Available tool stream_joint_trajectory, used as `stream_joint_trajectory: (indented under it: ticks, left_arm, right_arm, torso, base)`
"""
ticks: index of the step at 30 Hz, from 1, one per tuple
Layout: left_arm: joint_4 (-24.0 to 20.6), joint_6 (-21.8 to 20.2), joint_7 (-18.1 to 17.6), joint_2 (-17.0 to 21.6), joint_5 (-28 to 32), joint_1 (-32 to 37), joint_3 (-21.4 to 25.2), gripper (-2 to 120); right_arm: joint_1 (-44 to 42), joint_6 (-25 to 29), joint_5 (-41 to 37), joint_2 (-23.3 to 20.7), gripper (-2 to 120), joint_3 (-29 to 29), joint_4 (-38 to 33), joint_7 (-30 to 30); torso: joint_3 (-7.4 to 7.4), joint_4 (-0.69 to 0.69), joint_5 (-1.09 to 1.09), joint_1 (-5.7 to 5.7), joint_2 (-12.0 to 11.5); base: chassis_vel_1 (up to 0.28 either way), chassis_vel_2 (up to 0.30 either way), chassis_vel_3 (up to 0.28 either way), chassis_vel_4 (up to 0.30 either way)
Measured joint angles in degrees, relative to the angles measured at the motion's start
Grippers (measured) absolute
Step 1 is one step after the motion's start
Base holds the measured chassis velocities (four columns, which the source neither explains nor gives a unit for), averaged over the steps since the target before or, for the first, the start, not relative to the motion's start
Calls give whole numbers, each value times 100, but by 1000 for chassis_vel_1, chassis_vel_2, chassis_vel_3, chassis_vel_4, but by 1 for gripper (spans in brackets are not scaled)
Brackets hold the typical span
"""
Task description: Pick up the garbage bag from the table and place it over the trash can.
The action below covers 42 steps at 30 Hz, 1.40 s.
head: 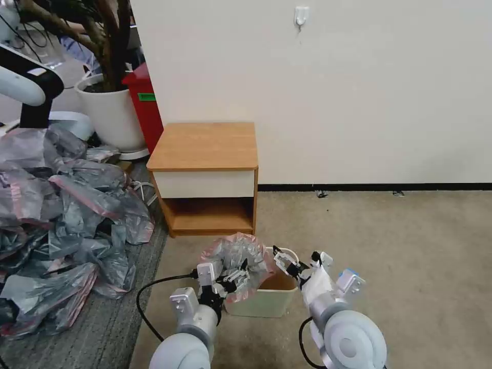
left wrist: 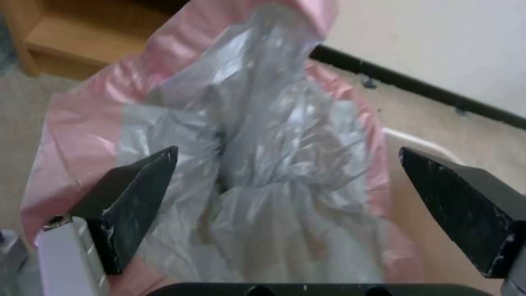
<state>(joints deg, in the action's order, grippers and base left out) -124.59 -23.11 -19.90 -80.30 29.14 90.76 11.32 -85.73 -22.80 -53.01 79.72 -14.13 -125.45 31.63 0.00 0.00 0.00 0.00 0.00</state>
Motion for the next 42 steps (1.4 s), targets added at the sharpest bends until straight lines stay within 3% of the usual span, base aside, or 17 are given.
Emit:
stream_joint_trajectory:
  ticks: [16,27,33,36,42]
  left_arm:
    - [315,-151,-248,12,-7,-147,39,100]
    - [376,-248,-321,6,28,-190,42,100]
    - [399,-258,-334,-4,36,-191,42,86]
    - [399,-288,-353,0,43,-197,52,73]
    - [399,-374,-440,4,80,-219,57,68]
  right_arm:
    - [-75,92,99,13,92,-34,26,-82]
    - [-133,171,119,4,76,-48,32,-89]
    - [-157,201,121,-2,76,-64,16,-92]
    - [-186,240,127,-12,76,-79,13,-94]
    - [-206,263,130,-29,76,-125,4,-99]
  torso:
    - [0,0,0,0,0]
    - [0,0,0,0,0]
    - [0,0,0,0,0]
    - [0,0,0,0,0]
    - [0,0,0,0,0]
  base:
    - [0,0,0,0]
    - [0,0,0,0]
    - [0,0,0,0]
    - [0,0,0,0]
    - [0,0,0,0]
